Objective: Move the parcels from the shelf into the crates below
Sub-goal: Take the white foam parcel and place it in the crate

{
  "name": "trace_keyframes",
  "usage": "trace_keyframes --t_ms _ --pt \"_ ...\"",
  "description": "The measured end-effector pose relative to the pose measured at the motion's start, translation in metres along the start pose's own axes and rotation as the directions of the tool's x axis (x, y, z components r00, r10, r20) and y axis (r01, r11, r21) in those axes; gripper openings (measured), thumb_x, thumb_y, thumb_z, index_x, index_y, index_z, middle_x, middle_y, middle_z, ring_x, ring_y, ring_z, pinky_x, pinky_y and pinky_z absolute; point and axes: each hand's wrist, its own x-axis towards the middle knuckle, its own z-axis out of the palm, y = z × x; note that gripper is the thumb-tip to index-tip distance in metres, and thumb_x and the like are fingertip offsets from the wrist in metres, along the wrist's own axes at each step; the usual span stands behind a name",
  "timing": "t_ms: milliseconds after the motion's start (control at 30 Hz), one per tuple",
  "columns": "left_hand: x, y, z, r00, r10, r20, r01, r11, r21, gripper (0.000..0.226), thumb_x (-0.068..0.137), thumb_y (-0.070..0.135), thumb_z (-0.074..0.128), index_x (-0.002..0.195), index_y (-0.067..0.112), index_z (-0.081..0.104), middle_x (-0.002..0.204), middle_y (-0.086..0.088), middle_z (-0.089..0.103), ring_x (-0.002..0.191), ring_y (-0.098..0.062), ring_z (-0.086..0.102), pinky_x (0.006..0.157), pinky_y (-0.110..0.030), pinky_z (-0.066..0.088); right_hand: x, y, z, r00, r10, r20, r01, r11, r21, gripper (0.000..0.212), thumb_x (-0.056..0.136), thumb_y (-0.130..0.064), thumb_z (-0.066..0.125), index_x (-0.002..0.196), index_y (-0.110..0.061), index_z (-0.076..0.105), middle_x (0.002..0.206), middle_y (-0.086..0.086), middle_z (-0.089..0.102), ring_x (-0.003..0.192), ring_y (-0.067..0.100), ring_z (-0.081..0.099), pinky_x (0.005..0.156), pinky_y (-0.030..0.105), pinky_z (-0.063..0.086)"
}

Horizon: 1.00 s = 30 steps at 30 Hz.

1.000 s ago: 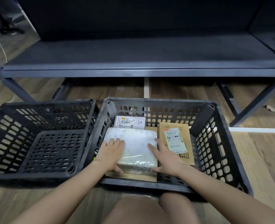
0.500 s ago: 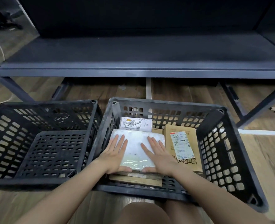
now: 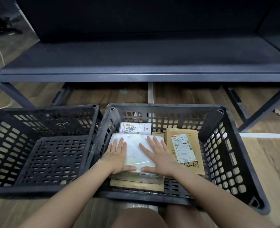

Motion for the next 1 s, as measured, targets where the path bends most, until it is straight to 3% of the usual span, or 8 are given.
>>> trace_keyframes --t_ms 167,433,600,667,800,867,900,1000 --pt "0.006 -0.006 0.016 0.99 0.115 -0.079 -0.117 0.993 -0.017 0.129 0.03 0.096 -0.02 0.129 0.015 -0.04 0.142 -0.011 -0.046 0.129 -0.027 -0.045 0.113 -0.042 -0.021 0.004 0.005 0.013 0.999 -0.018 0.029 0.019 0.999 -0.043 0.098 0.053 -0.083 -0.008 0.138 -0.039 -0.027 0.142 0.002 -0.042 0.131 0.023 -0.04 0.111 0.044 -0.022" --pt "0.013 -0.01 0.009 0.993 0.114 -0.03 -0.115 0.992 -0.044 0.12 0.041 0.091 0.002 0.125 0.017 -0.041 0.143 -0.01 -0.045 0.127 -0.025 -0.045 0.112 -0.041 -0.022 0.006 0.006 0.005 0.997 -0.014 0.072 0.014 1.0 -0.004 0.106 0.051 -0.084 -0.002 0.145 -0.039 -0.02 0.145 -0.001 -0.04 0.131 0.019 -0.04 0.113 0.044 -0.021" --pt "0.013 -0.002 0.008 0.995 0.078 -0.068 -0.077 0.997 0.027 0.11 0.08 0.079 0.029 0.14 0.011 -0.032 0.14 -0.007 -0.045 0.133 -0.027 -0.041 0.115 -0.043 -0.019 0.001 0.011 0.001 0.999 -0.003 0.046 0.001 0.999 0.047 0.101 0.063 -0.087 0.019 0.148 -0.04 -0.009 0.153 -0.002 -0.031 0.139 0.017 -0.031 0.115 0.041 -0.018" --pt "0.014 0.0 0.011 0.993 0.066 -0.101 -0.062 0.997 0.042 0.111 0.076 0.083 0.023 0.143 0.011 -0.028 0.139 -0.005 -0.044 0.136 -0.028 -0.037 0.116 -0.043 -0.017 -0.001 0.013 0.003 0.999 -0.001 0.04 -0.001 0.999 0.048 0.091 0.078 -0.078 0.037 0.149 -0.04 -0.007 0.155 -0.001 -0.027 0.142 0.019 -0.028 0.115 0.041 -0.017" --pt "0.014 -0.002 0.014 0.988 0.054 -0.146 -0.043 0.996 0.076 0.139 0.038 0.096 -0.016 0.149 0.012 -0.016 0.155 -0.01 -0.025 0.143 -0.03 -0.022 0.117 -0.041 -0.009 0.003 0.008 -0.001 0.998 0.009 0.056 -0.009 1.0 -0.003 0.088 0.083 -0.072 0.041 0.149 -0.039 -0.005 0.157 0.003 -0.023 0.144 0.023 -0.023 0.117 0.044 -0.013" --pt "0.012 -0.005 0.004 0.992 0.043 -0.122 -0.04 0.999 0.024 0.11 0.073 0.087 0.018 0.151 0.013 -0.008 0.157 -0.008 -0.018 0.145 -0.028 -0.014 0.119 -0.039 -0.003 0.003 0.005 -0.012 0.991 0.018 0.135 -0.016 1.0 -0.017 0.085 0.087 -0.068 0.04 0.15 -0.035 -0.007 0.156 0.004 -0.024 0.144 0.025 -0.022 0.118 0.044 -0.011" --pt "0.008 -0.008 -0.006 0.994 0.054 -0.096 -0.056 0.998 -0.021 0.094 0.087 0.068 0.038 0.152 0.015 -0.003 0.158 -0.006 -0.015 0.146 -0.025 -0.011 0.119 -0.036 0.0 0.002 0.004 -0.02 0.984 0.027 0.176 -0.026 1.0 -0.003 0.083 0.089 -0.064 0.039 0.15 -0.032 -0.008 0.157 0.004 -0.023 0.145 0.025 -0.02 0.117 0.042 -0.01" --pt "-0.006 -0.02 -0.03 0.989 0.131 -0.07 -0.14 0.979 -0.145 0.062 0.096 0.03 0.048 0.15 0.016 0.02 0.16 -0.005 0.0 0.147 -0.019 0.004 0.119 -0.028 0.01 -0.005 0.0 -0.05 0.967 0.062 0.247 -0.102 0.983 0.15 0.078 0.095 -0.054 0.038 0.151 -0.024 -0.007 0.159 0.004 -0.014 0.147 0.021 -0.009 0.118 0.034 -0.001"
